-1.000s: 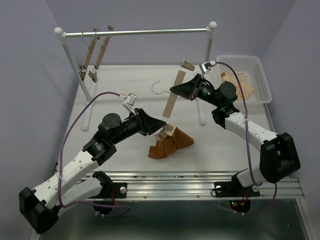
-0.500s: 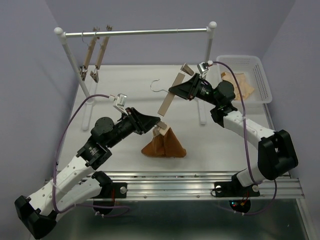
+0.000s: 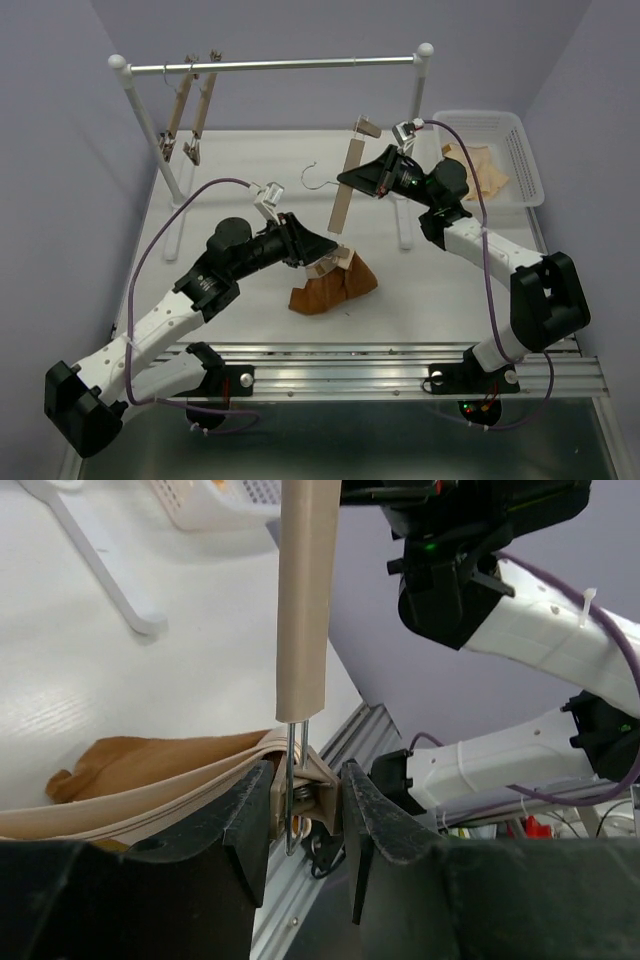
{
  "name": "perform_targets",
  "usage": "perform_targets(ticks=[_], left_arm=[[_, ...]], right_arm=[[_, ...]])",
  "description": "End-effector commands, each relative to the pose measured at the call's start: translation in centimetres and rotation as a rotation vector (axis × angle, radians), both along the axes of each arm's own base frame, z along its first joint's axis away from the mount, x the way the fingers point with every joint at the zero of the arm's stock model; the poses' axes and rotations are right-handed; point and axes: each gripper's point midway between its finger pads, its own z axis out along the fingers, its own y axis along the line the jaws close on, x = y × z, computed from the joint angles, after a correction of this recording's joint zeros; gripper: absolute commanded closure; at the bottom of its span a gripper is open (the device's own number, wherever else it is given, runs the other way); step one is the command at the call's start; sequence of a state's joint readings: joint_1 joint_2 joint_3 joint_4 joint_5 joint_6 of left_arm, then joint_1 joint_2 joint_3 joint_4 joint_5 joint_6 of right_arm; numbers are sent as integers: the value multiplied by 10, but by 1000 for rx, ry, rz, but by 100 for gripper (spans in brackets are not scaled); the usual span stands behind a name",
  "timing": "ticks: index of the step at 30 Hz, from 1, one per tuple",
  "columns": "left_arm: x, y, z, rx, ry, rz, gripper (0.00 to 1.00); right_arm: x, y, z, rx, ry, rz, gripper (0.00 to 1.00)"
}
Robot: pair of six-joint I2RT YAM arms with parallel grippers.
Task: Remove the underwear clipped to the hanger
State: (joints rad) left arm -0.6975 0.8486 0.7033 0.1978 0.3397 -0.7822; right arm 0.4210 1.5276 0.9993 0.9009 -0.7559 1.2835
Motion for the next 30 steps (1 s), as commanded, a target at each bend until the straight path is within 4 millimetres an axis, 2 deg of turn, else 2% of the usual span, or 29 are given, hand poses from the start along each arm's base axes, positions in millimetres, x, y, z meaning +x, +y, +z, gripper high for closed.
perform_targets(ticks=[1,6,7,8,9,12,13,15,20,26,27,29,30], left_arm=[[-7,-17,10,6,-8,-120,69],[-5,-24,8,-3,-11,-155,54],[-3,-24,11,-7,-23,-146,47],[-1,-24,13,-6,-31,-138,45],[2,-23,15,-5,-38,-126,35],[12,-18,22,5,-52,-67,23],[18,-15,24,13,-54,-26,15],[23,-10,28,14,-68,14,11],[28,-6,48,-46,-151,47,11],[28,-18,56,-63,-195,-14,13],[30,-22,52,-56,-186,-24,14],[28,-27,56,-68,-199,-60,21],[26,-32,54,-68,-200,-92,27]], right_arm=[[-14,0,45,22,-221,0,99],[-18,2,42,-2,-232,36,99],[-20,2,42,-3,-233,42,99],[-22,2,41,-3,-239,49,99],[-23,2,40,-3,-241,52,99],[-28,-1,40,4,-251,49,99],[-29,-2,40,4,-251,47,99],[-33,-4,40,1,-258,43,99],[-38,-8,40,11,-253,24,99],[-43,-7,42,24,-250,32,99],[-42,-7,42,26,-247,27,99],[-44,-5,40,26,-236,26,99],[-42,-5,41,30,-235,14,99]])
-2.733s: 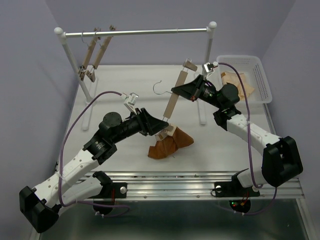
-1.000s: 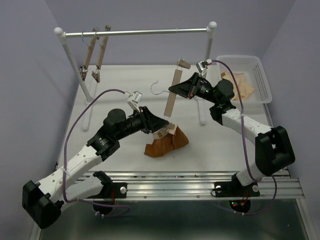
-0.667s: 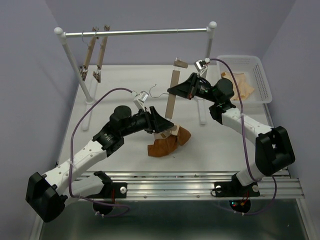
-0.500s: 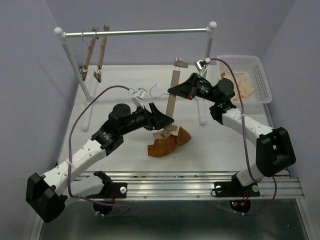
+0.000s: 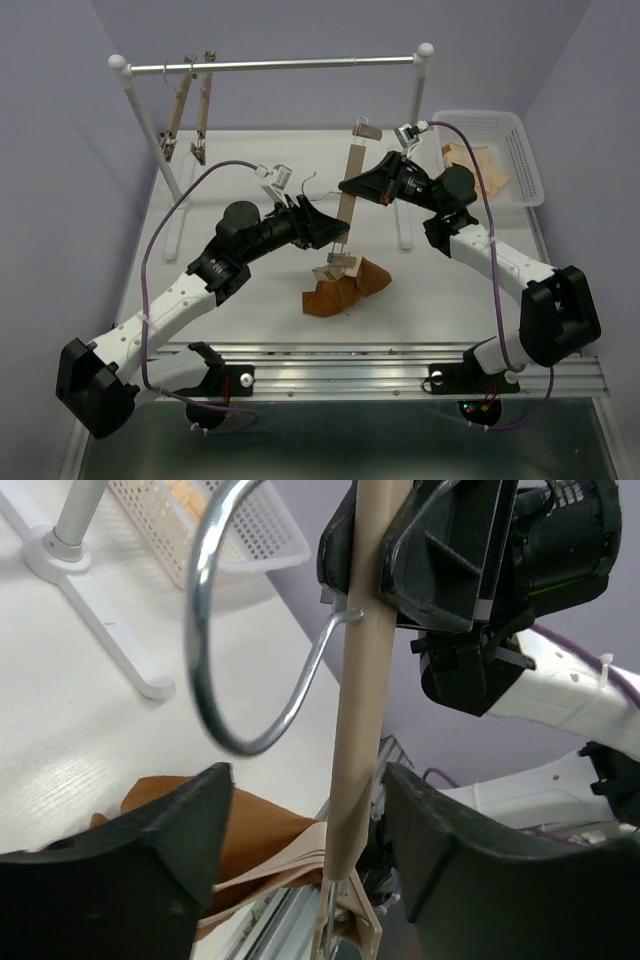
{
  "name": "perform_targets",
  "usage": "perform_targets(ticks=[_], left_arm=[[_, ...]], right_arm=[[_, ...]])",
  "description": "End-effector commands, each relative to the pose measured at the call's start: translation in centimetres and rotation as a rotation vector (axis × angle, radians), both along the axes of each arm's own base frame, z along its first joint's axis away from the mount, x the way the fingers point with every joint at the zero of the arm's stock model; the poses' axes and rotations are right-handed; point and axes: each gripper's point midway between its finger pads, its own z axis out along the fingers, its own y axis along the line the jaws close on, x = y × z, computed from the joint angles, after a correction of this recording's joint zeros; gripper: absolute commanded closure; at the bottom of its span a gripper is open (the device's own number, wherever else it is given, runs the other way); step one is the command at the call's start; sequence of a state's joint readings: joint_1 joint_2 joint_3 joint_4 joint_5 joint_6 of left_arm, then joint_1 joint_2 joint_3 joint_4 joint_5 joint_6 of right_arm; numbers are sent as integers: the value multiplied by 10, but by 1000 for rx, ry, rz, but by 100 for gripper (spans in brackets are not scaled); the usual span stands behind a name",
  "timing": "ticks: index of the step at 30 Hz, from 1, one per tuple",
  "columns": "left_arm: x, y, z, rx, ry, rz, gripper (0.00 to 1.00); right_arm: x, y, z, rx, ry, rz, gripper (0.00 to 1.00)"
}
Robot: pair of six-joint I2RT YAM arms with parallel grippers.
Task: Remove the underwear clipped to the hanger
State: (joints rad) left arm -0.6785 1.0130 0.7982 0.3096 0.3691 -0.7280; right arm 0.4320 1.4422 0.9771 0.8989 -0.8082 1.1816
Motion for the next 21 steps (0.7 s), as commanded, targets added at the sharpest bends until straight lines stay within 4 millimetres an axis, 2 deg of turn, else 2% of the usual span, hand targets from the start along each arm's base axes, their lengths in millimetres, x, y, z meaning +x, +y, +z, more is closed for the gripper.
perform_targets(ticks=[1,2,5,6,10,11,12,13,14,16,21], left_arm=[[-5,-13,40,-70,-126,-93,32],[-5,-15,39,-69,-125,-101,38],[-3,-18,38,-75,-120,-110,74],[-2,-18,39,-80,-115,-101,100],[-1,-11,46,-120,-141,-61,100],[0,-7,50,-136,-147,-37,100],[4,-3,51,-147,-145,1,100],[9,6,57,-172,-159,65,100],[11,11,60,-189,-167,96,100],[14,24,70,-230,-189,169,100],[24,41,88,-256,-217,275,100]], right_arm=[[-11,-2,23,53,-75,-17,99],[-11,-2,24,53,-83,-19,99],[-11,-1,22,34,-89,-19,99],[-12,-1,21,22,-93,-15,99],[-8,2,7,-67,-93,-22,97],[-7,4,-3,-111,-52,-12,86],[-8,4,-8,-132,-52,-10,69],[-9,3,-12,-145,-62,-10,36],[-14,1,-12,-145,-68,-9,22],[-16,-3,-20,-151,-56,-31,0],[-29,-16,-22,-144,-48,-99,0]])
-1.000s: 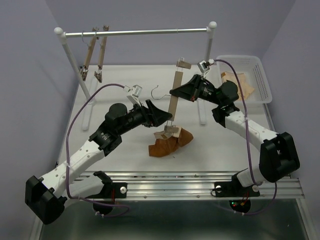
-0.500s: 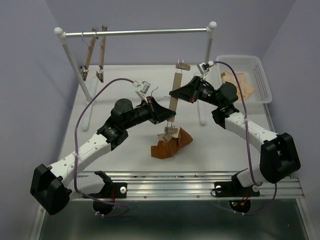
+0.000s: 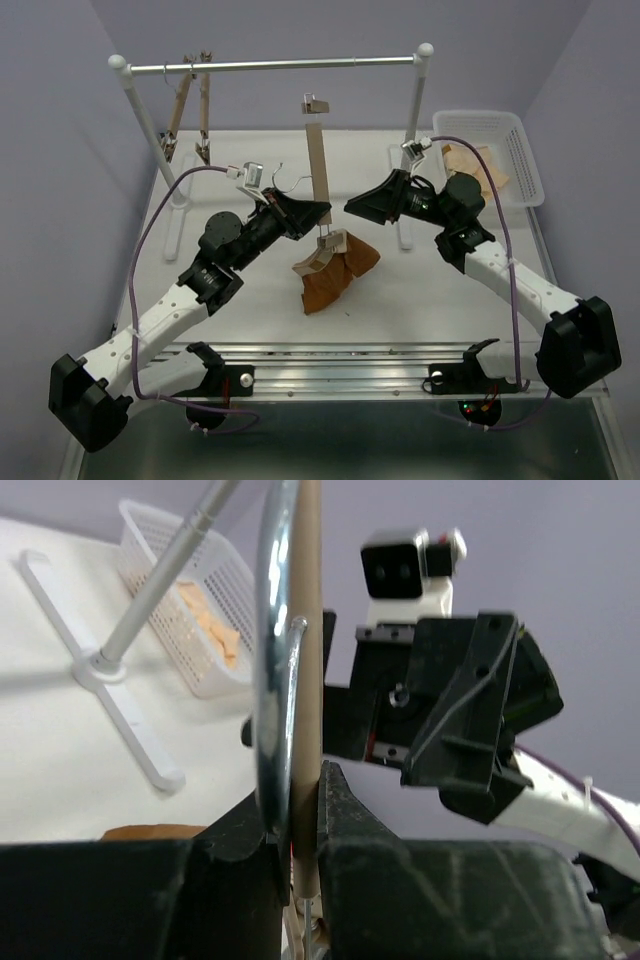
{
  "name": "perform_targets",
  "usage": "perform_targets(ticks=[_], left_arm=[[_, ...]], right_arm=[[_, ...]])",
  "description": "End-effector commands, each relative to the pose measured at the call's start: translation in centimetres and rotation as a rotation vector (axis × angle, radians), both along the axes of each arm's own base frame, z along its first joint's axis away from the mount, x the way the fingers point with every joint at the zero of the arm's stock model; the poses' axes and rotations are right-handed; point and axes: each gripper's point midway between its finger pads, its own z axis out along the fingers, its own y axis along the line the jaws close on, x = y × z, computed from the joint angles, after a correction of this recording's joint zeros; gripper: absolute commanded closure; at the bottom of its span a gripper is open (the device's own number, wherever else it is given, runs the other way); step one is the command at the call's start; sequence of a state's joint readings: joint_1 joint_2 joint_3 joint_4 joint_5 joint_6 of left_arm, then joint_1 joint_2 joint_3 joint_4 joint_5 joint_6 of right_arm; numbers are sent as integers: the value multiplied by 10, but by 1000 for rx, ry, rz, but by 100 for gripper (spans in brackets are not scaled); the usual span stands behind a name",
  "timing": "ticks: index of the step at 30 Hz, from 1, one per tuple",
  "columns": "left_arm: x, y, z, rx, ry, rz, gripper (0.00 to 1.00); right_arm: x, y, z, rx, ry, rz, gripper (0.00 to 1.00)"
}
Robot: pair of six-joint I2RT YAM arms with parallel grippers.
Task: Remove the underwear clipped to the hanger
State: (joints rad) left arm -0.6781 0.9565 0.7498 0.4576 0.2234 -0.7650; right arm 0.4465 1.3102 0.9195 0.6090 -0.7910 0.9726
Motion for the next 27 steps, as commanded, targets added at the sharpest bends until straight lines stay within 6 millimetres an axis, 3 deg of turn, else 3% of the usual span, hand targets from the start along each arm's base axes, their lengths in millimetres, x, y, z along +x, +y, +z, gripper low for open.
perform_targets(ticks=[1,4,6,11,14,16,19,20,22,23,24,27], left_arm=[[11,27,61,-130,-136,146,100],[15,32,65,-143,-139,181,100],[17,36,70,-155,-142,193,100],[10,36,84,-173,-172,170,100],[6,35,89,-194,-183,145,100],[2,34,94,-209,-190,127,100],[-3,36,103,-245,-212,116,100],[-3,35,103,-250,-209,114,100],[-3,33,103,-258,-205,102,100],[-3,31,104,-262,-204,93,100],[-1,28,101,-263,-192,82,100],[-3,21,101,-270,-193,43,100]], right_arm=[[-14,-12,-3,-8,-36,-59,0],[-16,-21,-10,-2,-12,-117,0],[-18,-24,-29,-18,30,-138,0],[-18,-31,-54,-20,113,-187,0],[-22,-27,-54,7,111,-146,0],[-29,-25,-40,101,73,-97,0],[-42,-25,-35,198,68,-19,0],[-53,-28,-20,279,38,26,0],[-55,-23,-26,303,49,100,0],[-66,-27,-7,368,-7,162,0],[-70,-26,-6,379,-11,205,0],[-63,-19,-8,398,32,278,0]])
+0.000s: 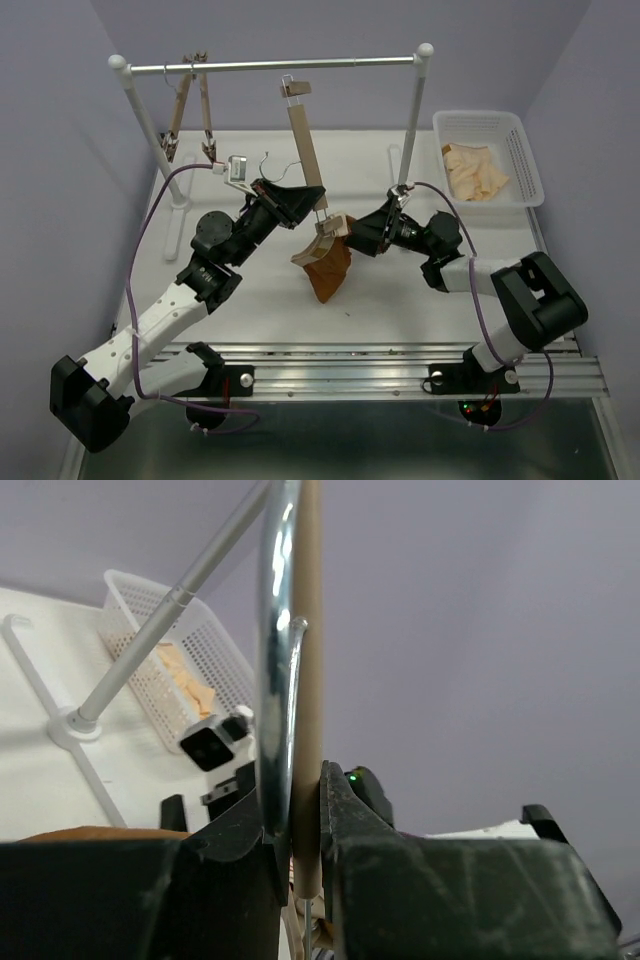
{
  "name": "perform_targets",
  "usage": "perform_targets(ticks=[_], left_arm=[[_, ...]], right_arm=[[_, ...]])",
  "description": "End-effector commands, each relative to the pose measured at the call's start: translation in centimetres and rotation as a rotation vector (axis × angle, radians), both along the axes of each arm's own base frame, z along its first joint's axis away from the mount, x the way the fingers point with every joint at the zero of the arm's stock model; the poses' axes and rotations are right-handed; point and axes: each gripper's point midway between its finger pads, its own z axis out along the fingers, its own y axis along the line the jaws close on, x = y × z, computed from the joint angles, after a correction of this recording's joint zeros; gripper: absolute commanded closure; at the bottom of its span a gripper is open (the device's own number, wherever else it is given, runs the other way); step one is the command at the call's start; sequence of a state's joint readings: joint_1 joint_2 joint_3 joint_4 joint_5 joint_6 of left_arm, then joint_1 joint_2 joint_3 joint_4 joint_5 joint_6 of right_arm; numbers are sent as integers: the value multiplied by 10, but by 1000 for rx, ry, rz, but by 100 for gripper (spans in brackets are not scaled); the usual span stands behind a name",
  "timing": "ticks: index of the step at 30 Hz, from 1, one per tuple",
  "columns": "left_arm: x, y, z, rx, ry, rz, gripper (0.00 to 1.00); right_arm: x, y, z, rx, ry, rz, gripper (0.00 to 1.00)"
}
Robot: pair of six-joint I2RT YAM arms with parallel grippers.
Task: Remove the underwear clipped to the hanger
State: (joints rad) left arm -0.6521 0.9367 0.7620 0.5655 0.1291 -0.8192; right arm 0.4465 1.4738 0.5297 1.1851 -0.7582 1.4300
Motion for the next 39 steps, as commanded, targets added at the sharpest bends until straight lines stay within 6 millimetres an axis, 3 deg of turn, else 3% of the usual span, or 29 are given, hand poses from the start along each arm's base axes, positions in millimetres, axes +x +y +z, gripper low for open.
perform_targets(ticks=[1,10,14,19,26,31,32,33,35,39], left_arm=[[-17,-2,58,-123,-138,-74,100],[-8,-9,35,-129,-77,-88,100],[-6,-9,28,-129,-62,-76,100],[-5,5,36,-138,-77,-18,100],[-7,30,47,-143,-96,74,100],[-10,39,55,-141,-93,96,100],[-8,39,51,-126,-72,104,100],[-8,41,52,-127,-67,111,100],[-6,44,48,-112,-50,126,100],[-7,46,51,-88,-48,130,100]], right_arm=[[-43,-10,86,276,-376,161,0],[-61,-25,130,351,-550,82,0],[-68,-30,136,365,-570,73,0],[-75,-33,139,370,-575,75,0],[-66,-24,117,289,-559,87,0],[-33,-11,87,25,-633,-38,0],[-13,-10,62,-132,-690,-106,0],[-16,-18,76,-178,-784,-171,0],[-4,-31,74,-316,-959,-291,0],[-28,-41,83,-368,-1193,-283,0]])
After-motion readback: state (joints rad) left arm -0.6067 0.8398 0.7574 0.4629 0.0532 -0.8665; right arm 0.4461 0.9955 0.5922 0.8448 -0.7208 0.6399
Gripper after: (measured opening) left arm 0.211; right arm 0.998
